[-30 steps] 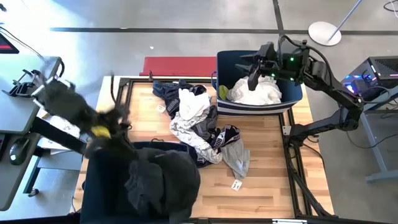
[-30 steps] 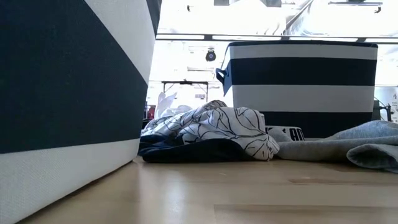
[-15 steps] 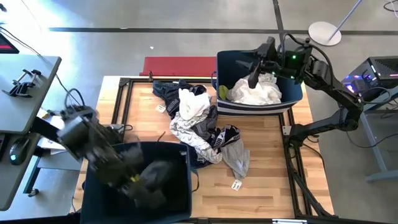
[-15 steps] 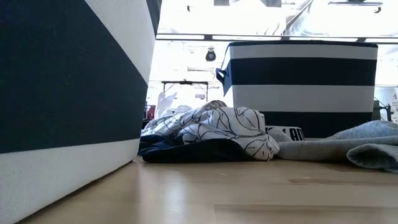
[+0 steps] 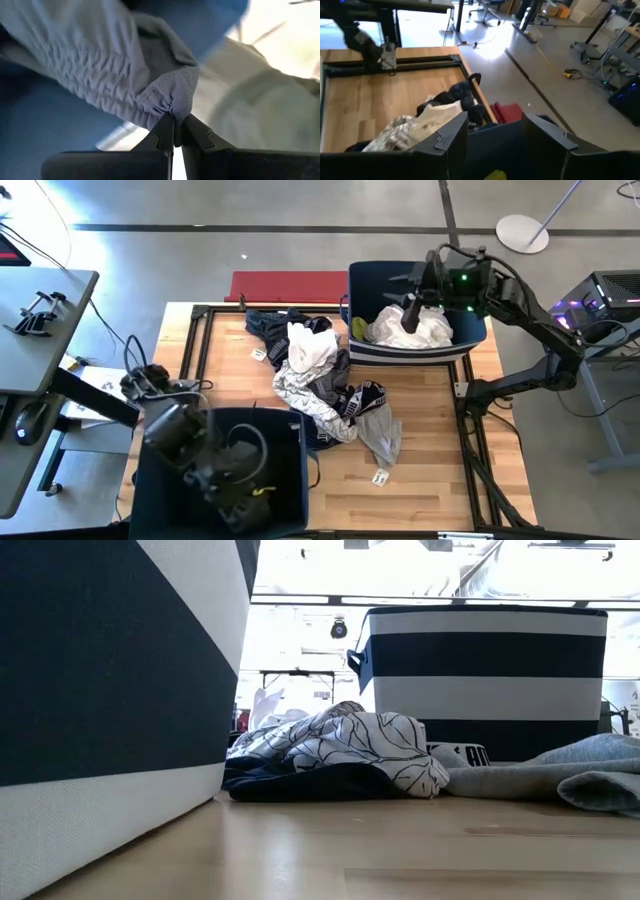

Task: Sort clothes
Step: Put the gray shorts into the bottom blue laundry bin

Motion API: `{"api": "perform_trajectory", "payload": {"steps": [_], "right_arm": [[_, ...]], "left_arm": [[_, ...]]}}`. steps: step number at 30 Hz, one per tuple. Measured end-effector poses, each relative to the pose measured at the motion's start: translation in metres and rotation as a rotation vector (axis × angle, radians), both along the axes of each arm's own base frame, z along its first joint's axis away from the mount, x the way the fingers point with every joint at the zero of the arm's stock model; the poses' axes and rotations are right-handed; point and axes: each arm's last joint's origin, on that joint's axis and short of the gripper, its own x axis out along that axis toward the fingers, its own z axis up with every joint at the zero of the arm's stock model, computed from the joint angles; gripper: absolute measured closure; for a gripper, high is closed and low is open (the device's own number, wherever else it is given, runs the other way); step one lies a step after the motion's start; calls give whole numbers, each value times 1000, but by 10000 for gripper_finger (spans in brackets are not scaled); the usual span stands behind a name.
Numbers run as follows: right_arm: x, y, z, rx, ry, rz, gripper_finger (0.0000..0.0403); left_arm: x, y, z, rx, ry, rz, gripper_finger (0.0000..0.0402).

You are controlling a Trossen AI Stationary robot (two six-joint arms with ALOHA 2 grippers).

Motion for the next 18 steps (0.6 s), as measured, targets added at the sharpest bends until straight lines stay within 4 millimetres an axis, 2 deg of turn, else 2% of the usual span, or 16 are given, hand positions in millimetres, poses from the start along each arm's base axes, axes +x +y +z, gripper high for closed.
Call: {"api": "perform_trajectory", "payload": {"steps": [6, 11, 14, 18], "right_arm": [[-16, 11, 7, 22, -41, 46, 229], [-38, 20, 17, 27, -106, 40, 229], [-54, 26, 22, 37, -138, 33, 229], [-74, 33, 27, 41, -179, 27, 229]], "left_arm": [[27, 32, -40, 160, 10, -159, 401], [33, 49, -84, 179, 71, -315, 401], [30, 47, -114, 142, 75, -380, 401], [10, 38, -151, 145, 90, -406, 401]]}}
